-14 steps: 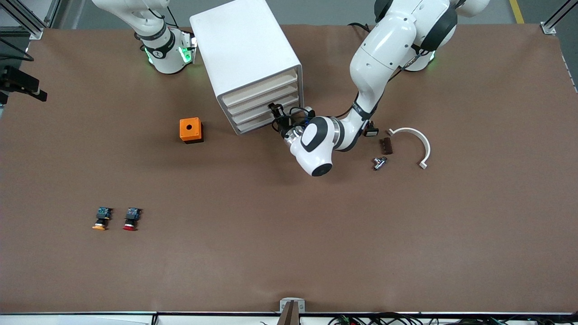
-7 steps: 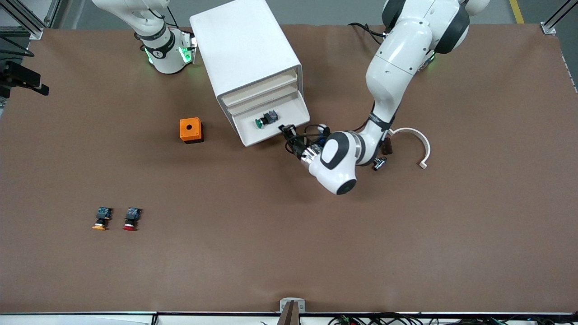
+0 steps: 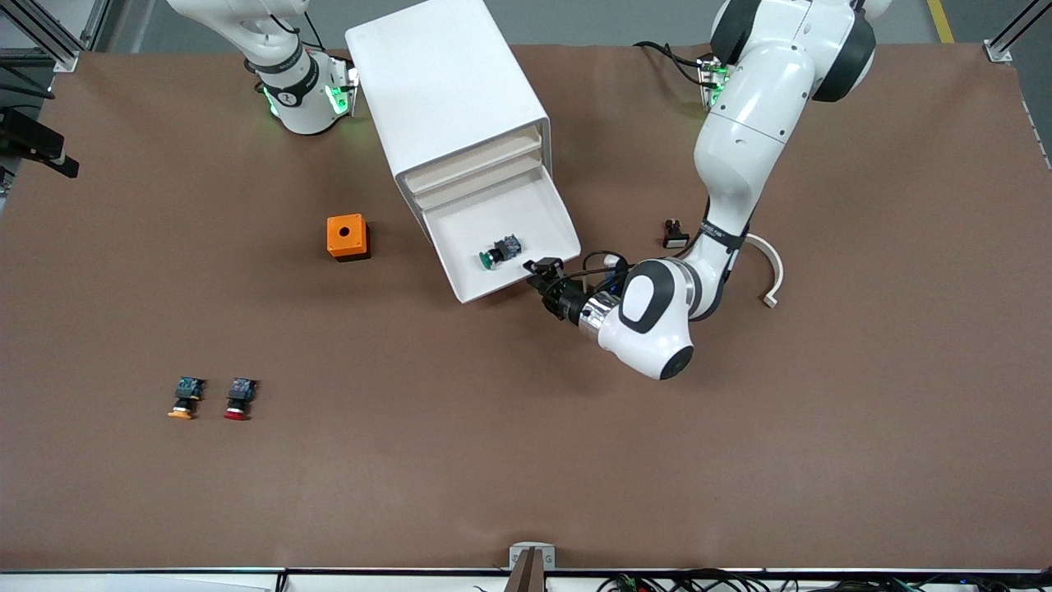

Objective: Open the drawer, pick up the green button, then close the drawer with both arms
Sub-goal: 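Pull the drawer open with the left gripper, then release the drawer and draw the left gripper back beside the cable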

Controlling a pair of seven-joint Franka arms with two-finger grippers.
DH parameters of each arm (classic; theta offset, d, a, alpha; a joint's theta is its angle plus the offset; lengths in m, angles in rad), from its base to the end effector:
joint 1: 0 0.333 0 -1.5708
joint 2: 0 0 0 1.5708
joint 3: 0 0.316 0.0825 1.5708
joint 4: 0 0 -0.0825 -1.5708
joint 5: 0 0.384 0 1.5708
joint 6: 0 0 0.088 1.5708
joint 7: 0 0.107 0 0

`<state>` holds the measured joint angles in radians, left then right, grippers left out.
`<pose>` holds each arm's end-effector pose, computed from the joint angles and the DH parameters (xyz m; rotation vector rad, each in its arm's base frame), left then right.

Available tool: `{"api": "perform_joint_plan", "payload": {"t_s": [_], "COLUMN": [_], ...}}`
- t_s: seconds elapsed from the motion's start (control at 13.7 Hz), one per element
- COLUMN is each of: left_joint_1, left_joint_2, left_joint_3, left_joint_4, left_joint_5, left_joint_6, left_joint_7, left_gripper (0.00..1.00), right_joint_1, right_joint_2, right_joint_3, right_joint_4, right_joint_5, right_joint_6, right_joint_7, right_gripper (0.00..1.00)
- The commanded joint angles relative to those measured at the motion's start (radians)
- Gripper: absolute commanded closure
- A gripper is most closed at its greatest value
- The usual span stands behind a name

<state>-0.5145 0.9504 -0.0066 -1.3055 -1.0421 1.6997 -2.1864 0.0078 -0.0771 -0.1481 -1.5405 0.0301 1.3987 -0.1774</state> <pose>0.5693 -0.4200 0.1700 -1.2007 -2.1713 1.4504 0.5070 -0.0715 0.6648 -3.0886 -0.0650 0.0899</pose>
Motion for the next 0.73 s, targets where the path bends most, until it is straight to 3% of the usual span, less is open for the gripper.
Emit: {"api": "perform_joint_plan", "payload": {"t_s": [0.0, 0.22, 0.44, 0.66], "left_joint_1": [0.031, 0.044, 0.053, 0.125], "left_joint_2": [-0.012, -0.041, -0.077, -0.107], "left_joint_3": [-0.001, 0.049, 0.108, 0.119], "left_joint_4": [0.011, 0.014, 0.052, 0.072], "left_joint_5": [-0.001, 0.004, 0.17, 0.203], "left_joint_6": [0.001, -0.002, -0.005, -0.005], "left_joint_7": [0.016, 0.037, 0.109, 0.276], "left_gripper": [0.01, 0.01, 0.01, 0.01], "right_joint_1": [0.001, 0.0, 0.001, 0.001], "right_joint_2": [-0.035, -0.043, -0.043, -0.043], "right_joint_3": [0.001, 0.001, 0.001, 0.001], "right_joint_4": [-0.036, -0.044, -0.044, -0.044], "right_joint_5": [0.007, 0.007, 0.005, 0.002], "right_joint_6": [0.017, 0.019, 0.022, 0.02], "right_joint_7": [-0.008, -0.008, -0.01, -0.01], "right_gripper": [0.0, 0.0, 0.0, 0.0]}}
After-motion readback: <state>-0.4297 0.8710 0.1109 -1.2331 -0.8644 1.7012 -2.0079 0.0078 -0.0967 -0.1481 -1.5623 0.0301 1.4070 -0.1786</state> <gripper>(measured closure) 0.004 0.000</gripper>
